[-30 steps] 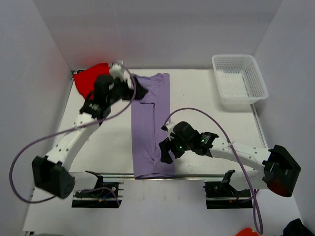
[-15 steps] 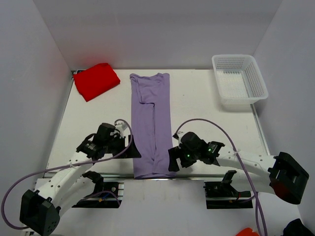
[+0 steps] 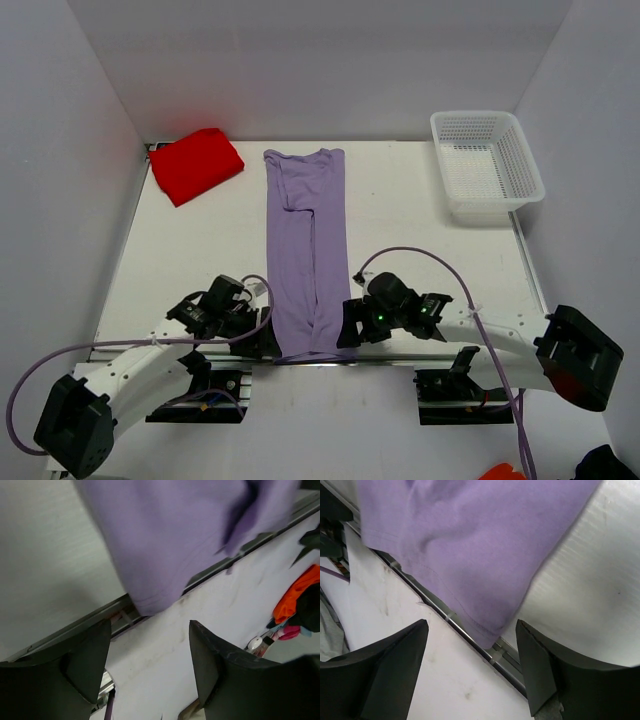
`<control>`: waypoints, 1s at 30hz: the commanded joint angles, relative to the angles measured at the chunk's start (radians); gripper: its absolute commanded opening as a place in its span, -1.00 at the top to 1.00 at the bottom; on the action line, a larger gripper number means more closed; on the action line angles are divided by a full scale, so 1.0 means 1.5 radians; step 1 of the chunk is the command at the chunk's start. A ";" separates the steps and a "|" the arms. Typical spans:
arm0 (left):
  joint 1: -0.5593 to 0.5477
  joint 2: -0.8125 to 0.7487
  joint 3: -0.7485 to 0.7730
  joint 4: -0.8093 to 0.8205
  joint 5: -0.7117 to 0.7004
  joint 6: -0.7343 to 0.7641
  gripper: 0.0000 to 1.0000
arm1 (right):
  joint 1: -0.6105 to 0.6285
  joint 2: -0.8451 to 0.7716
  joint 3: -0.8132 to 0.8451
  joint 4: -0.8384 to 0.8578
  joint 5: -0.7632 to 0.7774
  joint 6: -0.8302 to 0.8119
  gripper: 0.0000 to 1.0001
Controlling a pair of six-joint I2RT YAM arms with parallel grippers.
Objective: Fold and stack the t-shirts
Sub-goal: Rotate the tshirt 90 degrees
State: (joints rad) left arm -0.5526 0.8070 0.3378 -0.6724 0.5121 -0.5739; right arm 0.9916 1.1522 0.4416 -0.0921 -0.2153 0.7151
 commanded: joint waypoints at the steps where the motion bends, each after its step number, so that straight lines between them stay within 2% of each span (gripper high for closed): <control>1: -0.019 0.022 -0.017 0.052 0.007 -0.020 -0.46 | 0.006 0.020 0.002 0.020 -0.025 0.027 -0.52; 4: -0.047 0.049 -0.017 0.063 -0.015 -0.026 -0.46 | 0.006 0.017 -0.003 0.019 -0.025 0.035 -0.44; 9: -0.077 0.099 -0.024 0.127 -0.028 -0.033 -0.29 | 0.004 0.017 -0.022 0.027 -0.039 0.045 -0.35; 17: -0.118 0.125 -0.024 0.157 -0.058 -0.052 0.32 | 0.007 0.039 -0.032 0.051 -0.078 0.040 -0.16; 18: -0.118 0.132 -0.018 0.163 -0.058 -0.052 0.42 | 0.007 0.041 -0.031 0.051 -0.085 0.038 0.02; 19: -0.125 0.132 -0.012 0.163 -0.064 -0.052 0.48 | 0.007 0.049 -0.027 0.052 -0.087 0.036 0.11; 20: -0.126 0.138 -0.011 0.163 -0.070 -0.052 0.72 | 0.007 0.053 -0.025 0.052 -0.087 0.035 0.21; 21: -0.133 0.138 -0.003 0.163 -0.070 -0.052 0.86 | 0.007 0.056 -0.023 0.050 -0.080 0.033 0.54; 22: -0.133 0.138 0.006 0.156 -0.070 -0.052 0.97 | 0.008 0.056 -0.021 0.048 -0.077 0.034 0.65; 24: -0.139 0.123 0.019 0.143 -0.070 -0.058 1.00 | 0.007 0.051 -0.016 0.042 -0.059 0.032 0.92; 25: -0.139 0.115 0.033 0.142 -0.070 -0.058 1.00 | 0.008 0.046 -0.015 0.038 -0.052 0.027 1.00; 30: -0.139 0.067 0.093 0.124 -0.105 -0.058 1.00 | 0.002 -0.004 0.040 -0.021 0.006 -0.013 1.00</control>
State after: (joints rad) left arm -0.7567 0.9485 0.4007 -0.4889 0.3977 -0.6563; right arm 0.9970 1.1938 0.4236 -0.0895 -0.2665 0.7452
